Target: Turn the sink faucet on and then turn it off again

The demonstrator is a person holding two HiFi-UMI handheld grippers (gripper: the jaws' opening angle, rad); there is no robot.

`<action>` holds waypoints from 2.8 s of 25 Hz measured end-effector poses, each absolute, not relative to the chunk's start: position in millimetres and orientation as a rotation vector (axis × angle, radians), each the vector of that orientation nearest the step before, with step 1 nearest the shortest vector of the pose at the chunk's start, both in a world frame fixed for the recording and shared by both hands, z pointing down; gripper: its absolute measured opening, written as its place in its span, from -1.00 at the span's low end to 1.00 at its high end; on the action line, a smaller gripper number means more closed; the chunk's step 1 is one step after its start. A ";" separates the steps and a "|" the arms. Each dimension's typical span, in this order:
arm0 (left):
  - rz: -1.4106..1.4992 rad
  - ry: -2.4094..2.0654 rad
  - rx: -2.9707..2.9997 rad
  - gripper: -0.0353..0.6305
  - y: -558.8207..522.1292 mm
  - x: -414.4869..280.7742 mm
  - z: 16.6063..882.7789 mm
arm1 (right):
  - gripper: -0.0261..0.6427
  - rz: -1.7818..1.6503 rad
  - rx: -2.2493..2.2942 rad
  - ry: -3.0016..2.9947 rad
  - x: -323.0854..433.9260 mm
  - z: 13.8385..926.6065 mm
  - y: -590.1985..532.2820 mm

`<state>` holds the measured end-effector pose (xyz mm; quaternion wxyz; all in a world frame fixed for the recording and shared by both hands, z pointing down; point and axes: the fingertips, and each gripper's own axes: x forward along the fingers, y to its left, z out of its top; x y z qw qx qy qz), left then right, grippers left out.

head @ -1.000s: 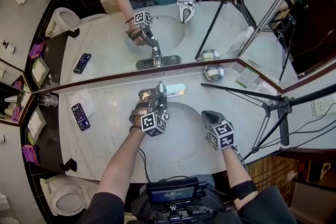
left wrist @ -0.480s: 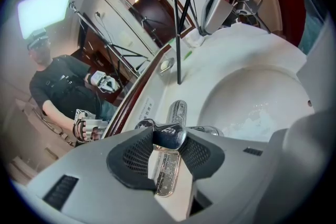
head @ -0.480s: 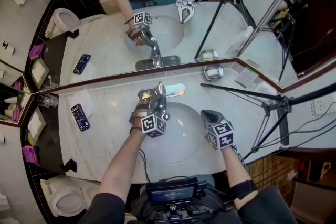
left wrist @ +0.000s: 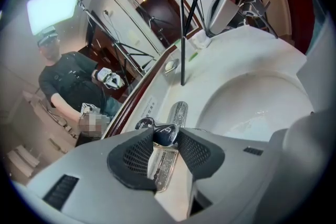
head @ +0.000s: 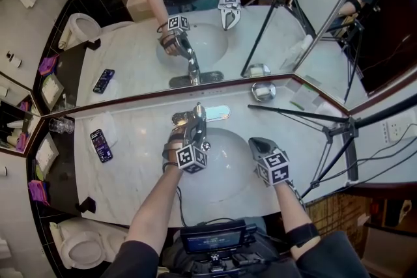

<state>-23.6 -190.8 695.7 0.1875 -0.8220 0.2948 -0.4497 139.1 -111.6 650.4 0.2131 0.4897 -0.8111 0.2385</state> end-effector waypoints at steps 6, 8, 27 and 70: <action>-1.244 0.815 -2.298 -0.64 -174.4 -30.8 680.4 | -0.86 0.650 1.340 -2.277 130.4 646.9 -109.8; -1.236 0.816 -2.300 -0.68 -166.4 -34.4 675.4 | -0.86 0.646 1.330 -2.286 125.8 645.7 -109.2; -0.843 1.070 -2.899 -0.89 -87.4 -78.3 582.8 | -0.86 0.544 1.312 -2.364 102.9 606.9 -102.2; -0.513 1.551 -3.039 -0.89 -46.9 -159.6 548.1 | -0.88 0.388 1.344 -2.312 94.3 575.6 -60.2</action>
